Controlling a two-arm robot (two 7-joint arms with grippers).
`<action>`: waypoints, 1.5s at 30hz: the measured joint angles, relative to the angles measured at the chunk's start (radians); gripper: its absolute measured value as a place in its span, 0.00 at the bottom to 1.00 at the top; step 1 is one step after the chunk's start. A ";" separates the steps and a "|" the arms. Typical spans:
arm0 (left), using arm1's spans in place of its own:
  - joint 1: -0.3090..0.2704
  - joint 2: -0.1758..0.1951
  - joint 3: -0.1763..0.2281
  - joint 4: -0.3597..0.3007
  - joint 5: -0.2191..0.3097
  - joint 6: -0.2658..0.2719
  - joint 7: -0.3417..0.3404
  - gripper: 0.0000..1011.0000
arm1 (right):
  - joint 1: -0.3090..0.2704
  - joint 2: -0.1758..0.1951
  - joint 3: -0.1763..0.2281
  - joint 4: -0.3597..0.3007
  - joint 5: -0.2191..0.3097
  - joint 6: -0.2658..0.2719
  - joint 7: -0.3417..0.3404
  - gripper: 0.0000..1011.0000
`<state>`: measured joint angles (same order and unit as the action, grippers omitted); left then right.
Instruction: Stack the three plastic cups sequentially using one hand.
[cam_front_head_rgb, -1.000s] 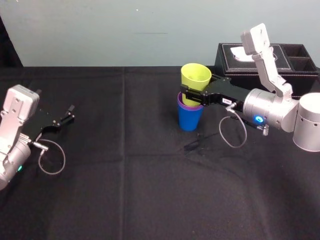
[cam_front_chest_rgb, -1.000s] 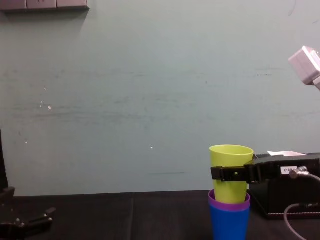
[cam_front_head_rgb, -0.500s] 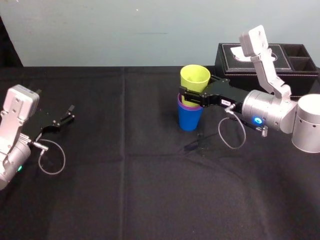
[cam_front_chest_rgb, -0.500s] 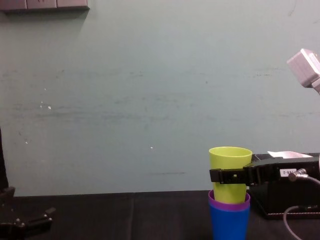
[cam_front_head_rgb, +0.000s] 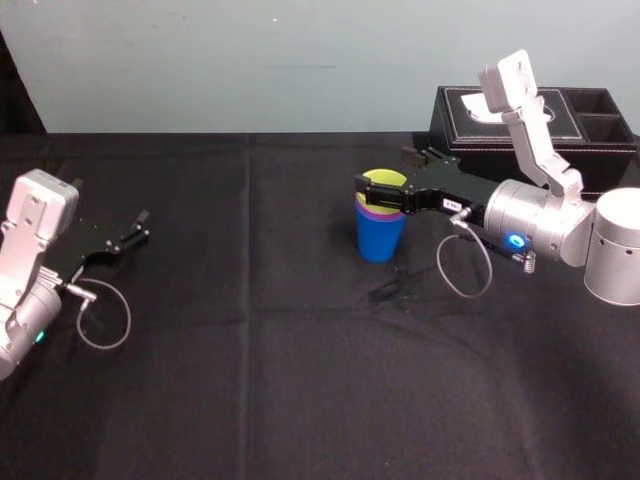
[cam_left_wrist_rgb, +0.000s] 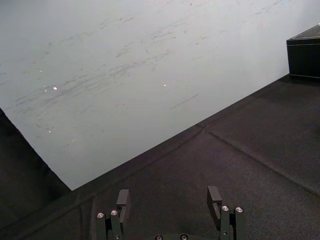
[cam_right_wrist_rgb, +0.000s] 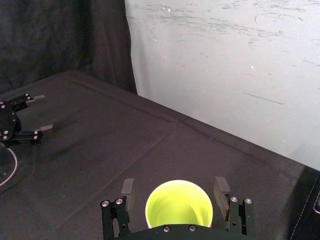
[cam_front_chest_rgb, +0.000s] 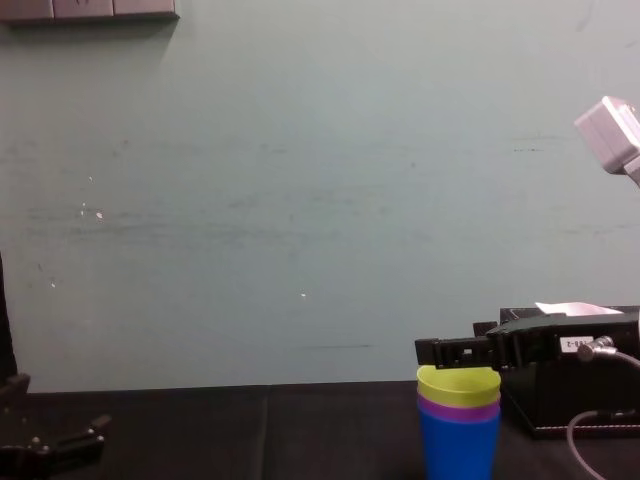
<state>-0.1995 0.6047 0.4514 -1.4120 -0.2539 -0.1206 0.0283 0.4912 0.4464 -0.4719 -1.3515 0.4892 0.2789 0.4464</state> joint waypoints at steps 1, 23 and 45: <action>0.000 0.000 0.000 0.000 0.000 0.000 0.000 1.00 | 0.000 0.000 0.000 0.000 0.000 0.000 0.000 0.99; 0.000 0.000 0.000 0.000 0.000 0.000 0.000 1.00 | -0.236 -0.152 0.195 -0.117 -0.044 -0.110 -0.454 0.99; 0.000 0.000 0.000 0.000 0.000 0.000 0.000 1.00 | -0.298 -0.219 0.192 -0.119 -0.214 -0.134 -0.662 0.99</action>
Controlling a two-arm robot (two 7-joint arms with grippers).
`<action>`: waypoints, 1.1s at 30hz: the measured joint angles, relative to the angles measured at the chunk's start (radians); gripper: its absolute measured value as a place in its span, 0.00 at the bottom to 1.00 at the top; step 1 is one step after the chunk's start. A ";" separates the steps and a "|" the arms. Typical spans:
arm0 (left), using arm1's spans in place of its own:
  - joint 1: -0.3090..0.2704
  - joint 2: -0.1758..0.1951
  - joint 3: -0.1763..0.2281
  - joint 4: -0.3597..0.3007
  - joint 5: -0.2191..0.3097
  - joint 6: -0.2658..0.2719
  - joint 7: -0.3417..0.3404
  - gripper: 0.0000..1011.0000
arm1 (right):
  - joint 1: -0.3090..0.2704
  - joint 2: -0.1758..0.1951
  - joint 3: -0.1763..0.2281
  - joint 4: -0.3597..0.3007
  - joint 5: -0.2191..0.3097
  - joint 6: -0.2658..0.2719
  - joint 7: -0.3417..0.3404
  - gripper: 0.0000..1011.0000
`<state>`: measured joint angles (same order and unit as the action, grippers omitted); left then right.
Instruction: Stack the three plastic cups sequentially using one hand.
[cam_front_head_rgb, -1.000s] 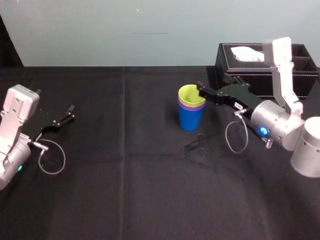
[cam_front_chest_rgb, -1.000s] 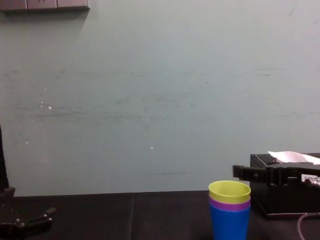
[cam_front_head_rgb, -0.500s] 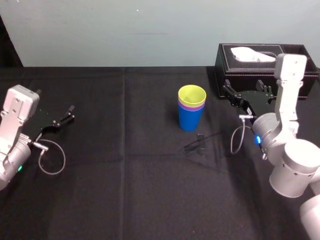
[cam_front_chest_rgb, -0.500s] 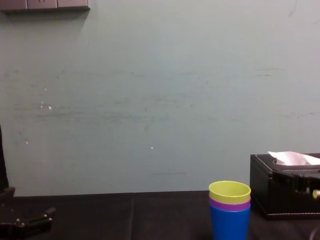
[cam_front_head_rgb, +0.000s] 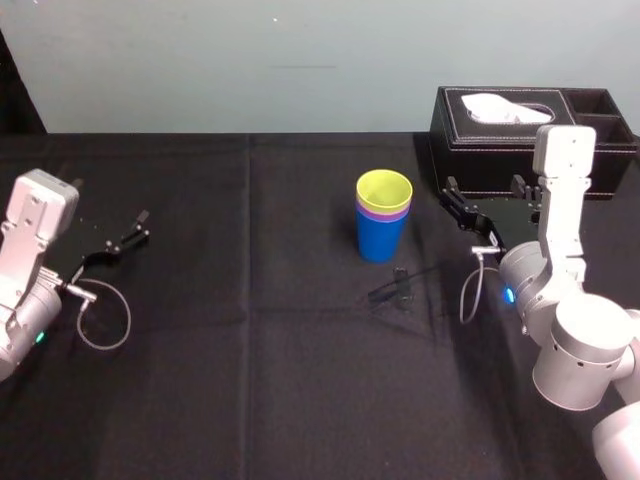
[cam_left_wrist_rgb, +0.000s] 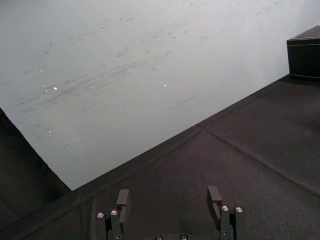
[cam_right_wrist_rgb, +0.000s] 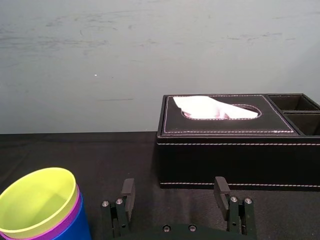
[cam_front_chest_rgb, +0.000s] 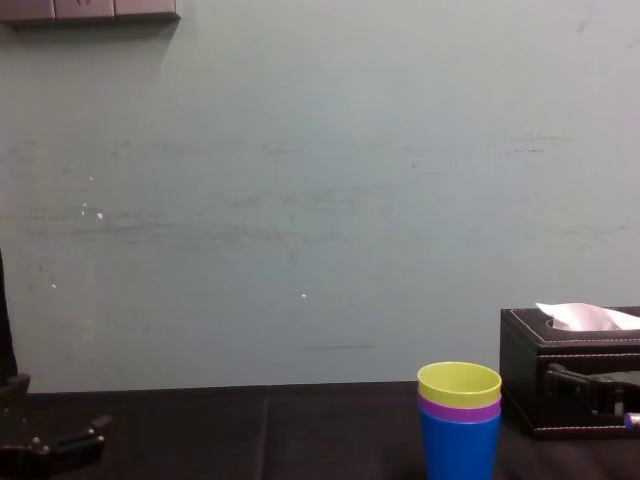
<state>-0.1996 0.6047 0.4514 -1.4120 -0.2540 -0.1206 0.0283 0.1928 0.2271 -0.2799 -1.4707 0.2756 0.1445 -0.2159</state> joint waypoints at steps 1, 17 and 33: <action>0.000 0.000 0.000 0.000 0.000 0.000 0.000 1.00 | 0.000 0.000 0.000 0.000 0.000 0.000 0.000 0.99; 0.000 0.000 0.000 0.000 0.000 0.000 0.000 1.00 | 0.002 -0.001 0.001 0.002 0.000 -0.004 -0.006 0.99; 0.000 0.000 0.000 0.000 0.000 0.000 0.000 1.00 | 0.003 -0.001 0.001 0.002 0.000 -0.005 -0.007 0.99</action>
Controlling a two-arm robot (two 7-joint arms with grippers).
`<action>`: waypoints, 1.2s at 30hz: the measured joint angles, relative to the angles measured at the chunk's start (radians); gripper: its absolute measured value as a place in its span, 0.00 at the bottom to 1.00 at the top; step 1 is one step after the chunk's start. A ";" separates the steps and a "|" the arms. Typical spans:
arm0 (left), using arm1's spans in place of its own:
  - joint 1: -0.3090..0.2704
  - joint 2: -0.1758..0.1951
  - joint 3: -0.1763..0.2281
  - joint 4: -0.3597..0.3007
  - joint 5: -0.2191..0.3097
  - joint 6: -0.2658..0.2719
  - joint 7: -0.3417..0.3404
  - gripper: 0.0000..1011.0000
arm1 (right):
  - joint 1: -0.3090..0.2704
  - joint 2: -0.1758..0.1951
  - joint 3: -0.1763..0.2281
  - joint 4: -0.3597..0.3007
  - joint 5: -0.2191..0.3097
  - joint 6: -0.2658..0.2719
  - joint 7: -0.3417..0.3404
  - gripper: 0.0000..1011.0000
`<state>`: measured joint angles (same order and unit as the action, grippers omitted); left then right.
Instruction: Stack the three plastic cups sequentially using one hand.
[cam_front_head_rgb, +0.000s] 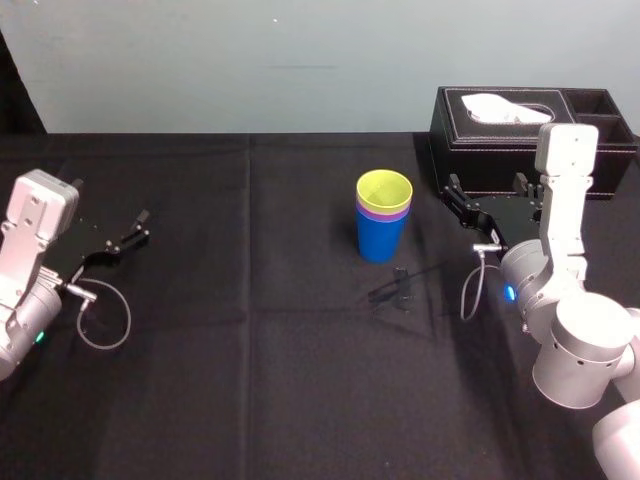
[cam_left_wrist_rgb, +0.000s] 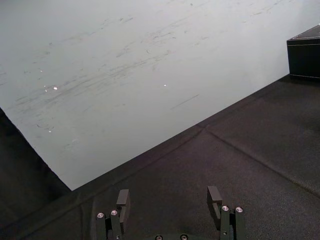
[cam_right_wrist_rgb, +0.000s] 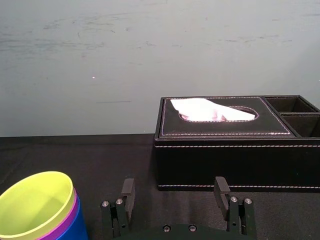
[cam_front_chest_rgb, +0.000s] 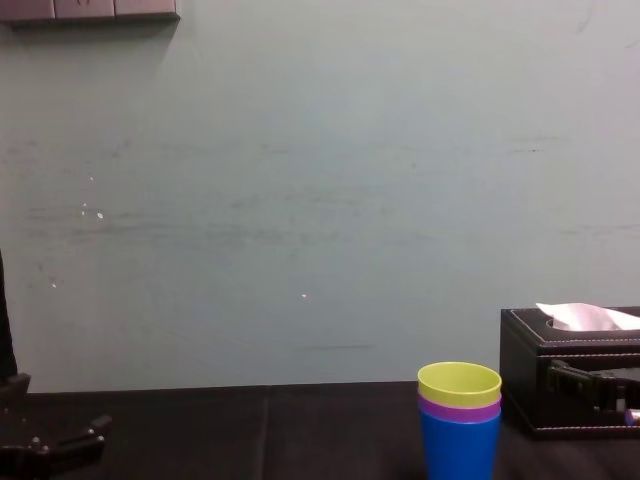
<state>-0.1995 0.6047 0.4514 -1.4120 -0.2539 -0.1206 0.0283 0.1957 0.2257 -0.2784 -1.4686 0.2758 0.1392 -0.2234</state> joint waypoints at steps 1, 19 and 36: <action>0.000 0.000 0.000 0.000 0.000 0.000 0.000 1.00 | 0.000 0.000 0.000 0.000 0.000 0.000 0.000 0.99; 0.000 0.000 0.000 0.000 0.000 0.000 0.000 1.00 | 0.000 0.000 0.000 0.000 0.000 0.000 0.000 0.99; 0.000 0.000 0.000 0.000 0.000 0.000 0.000 1.00 | 0.000 0.000 0.000 0.000 0.000 0.000 0.000 0.99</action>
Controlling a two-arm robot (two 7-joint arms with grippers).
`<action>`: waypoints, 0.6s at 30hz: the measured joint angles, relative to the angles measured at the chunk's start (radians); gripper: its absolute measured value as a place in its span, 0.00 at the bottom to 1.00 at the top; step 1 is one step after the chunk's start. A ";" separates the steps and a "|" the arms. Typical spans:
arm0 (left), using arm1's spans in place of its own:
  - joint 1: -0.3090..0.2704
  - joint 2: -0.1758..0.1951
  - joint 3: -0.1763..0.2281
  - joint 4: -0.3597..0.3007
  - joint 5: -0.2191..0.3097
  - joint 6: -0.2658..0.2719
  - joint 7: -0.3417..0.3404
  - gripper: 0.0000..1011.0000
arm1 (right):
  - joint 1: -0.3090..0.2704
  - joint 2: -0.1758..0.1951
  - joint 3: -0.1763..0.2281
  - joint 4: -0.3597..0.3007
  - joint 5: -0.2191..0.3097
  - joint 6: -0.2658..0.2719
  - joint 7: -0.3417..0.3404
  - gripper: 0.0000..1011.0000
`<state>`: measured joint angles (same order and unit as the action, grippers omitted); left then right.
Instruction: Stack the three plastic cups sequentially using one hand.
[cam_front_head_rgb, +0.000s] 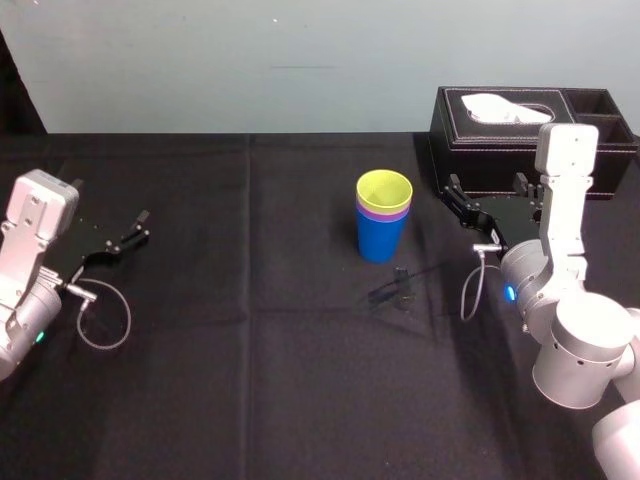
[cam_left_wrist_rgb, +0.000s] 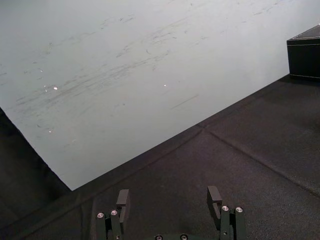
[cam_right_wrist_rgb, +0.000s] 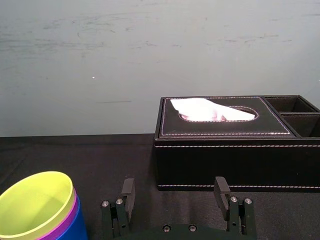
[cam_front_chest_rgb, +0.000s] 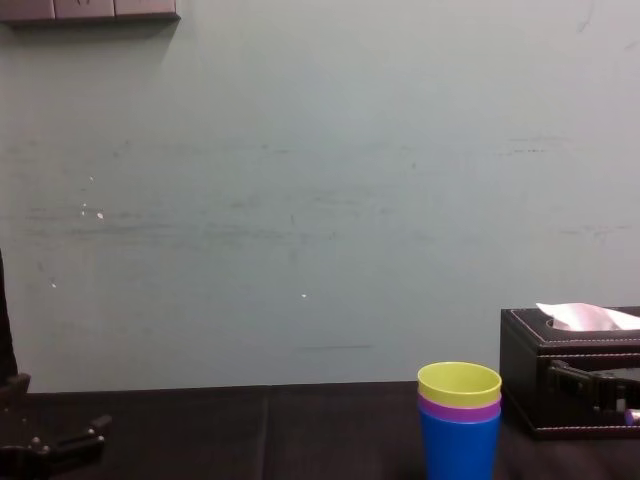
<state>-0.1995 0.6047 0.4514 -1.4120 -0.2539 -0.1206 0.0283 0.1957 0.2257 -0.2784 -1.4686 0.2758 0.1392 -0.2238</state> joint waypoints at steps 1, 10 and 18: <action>0.000 0.000 0.000 0.000 0.000 0.000 0.000 1.00 | 0.000 0.000 0.000 0.000 0.000 0.000 0.000 0.99; 0.000 0.000 0.000 0.000 0.000 0.000 0.000 1.00 | 0.000 0.000 0.000 0.000 0.000 0.000 0.000 0.99; 0.000 0.000 0.000 0.000 0.000 0.000 0.000 1.00 | 0.000 0.000 0.000 0.000 0.000 0.000 0.000 0.99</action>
<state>-0.1995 0.6047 0.4514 -1.4120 -0.2540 -0.1206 0.0283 0.1957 0.2257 -0.2784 -1.4686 0.2758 0.1392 -0.2237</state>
